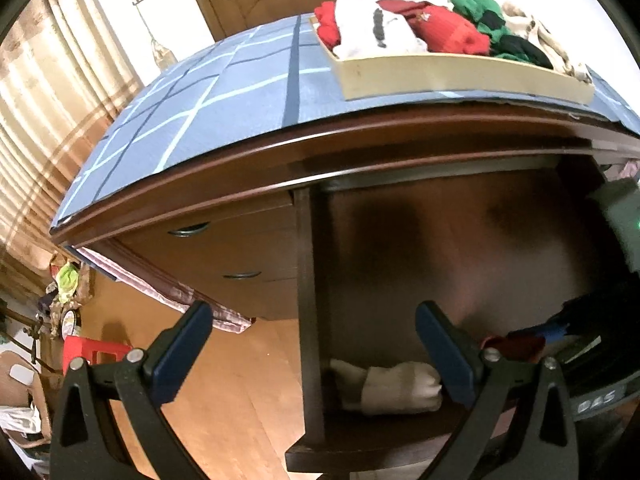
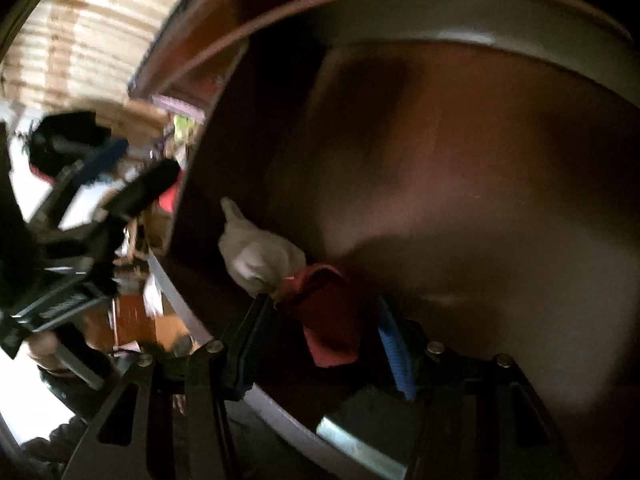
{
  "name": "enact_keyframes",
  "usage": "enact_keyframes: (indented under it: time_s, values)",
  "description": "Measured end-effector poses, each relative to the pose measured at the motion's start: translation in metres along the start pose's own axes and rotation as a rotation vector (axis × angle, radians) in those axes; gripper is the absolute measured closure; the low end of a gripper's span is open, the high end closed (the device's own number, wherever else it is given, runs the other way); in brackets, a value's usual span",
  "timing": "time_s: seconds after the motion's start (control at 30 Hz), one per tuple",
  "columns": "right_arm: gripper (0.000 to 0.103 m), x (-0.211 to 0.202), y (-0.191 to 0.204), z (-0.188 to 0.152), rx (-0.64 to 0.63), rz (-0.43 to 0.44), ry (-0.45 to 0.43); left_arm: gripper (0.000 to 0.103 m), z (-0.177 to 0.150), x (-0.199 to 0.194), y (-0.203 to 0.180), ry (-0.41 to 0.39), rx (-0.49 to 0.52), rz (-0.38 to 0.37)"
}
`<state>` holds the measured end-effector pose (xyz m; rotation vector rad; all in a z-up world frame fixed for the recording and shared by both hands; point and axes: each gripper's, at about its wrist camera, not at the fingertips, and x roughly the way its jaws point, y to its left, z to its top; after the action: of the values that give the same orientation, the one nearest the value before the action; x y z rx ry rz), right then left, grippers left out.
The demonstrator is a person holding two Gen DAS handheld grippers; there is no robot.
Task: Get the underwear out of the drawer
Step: 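Grasp the beige cloth with the left tool while the right grasps the maroon sock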
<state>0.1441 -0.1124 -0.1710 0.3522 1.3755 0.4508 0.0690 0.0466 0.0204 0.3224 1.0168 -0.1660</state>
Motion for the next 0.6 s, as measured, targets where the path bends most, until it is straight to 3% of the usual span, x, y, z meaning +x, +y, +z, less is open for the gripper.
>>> enact_keyframes:
  time_s: [0.1, 0.2, 0.3, 0.43, 0.6]
  values:
    - [0.047, 0.016, -0.002, 0.005, 0.024, 0.057, 0.064, 0.000, 0.001, 0.003, -0.003, 0.014, 0.023, -0.002]
    - [0.068, 0.023, -0.010, 0.009, 0.055, 0.054, 0.104, 0.000, 0.001, 0.004, -0.008, 0.042, 0.053, -0.023]
    - [0.074, 0.021, -0.018, 0.006, 0.087, 0.091, 0.095, 0.000, 0.005, 0.007, -0.015, 0.077, 0.090, -0.060]
    - [0.082, 0.010, -0.019, 0.002, 0.078, 0.071, 0.025, 0.000, 0.011, 0.008, -0.032, 0.113, 0.137, -0.115]
    - [0.083, -0.021, -0.026, 0.003, 0.086, 0.008, -0.112, 0.001, 0.014, 0.013, -0.057, 0.149, 0.235, -0.109]
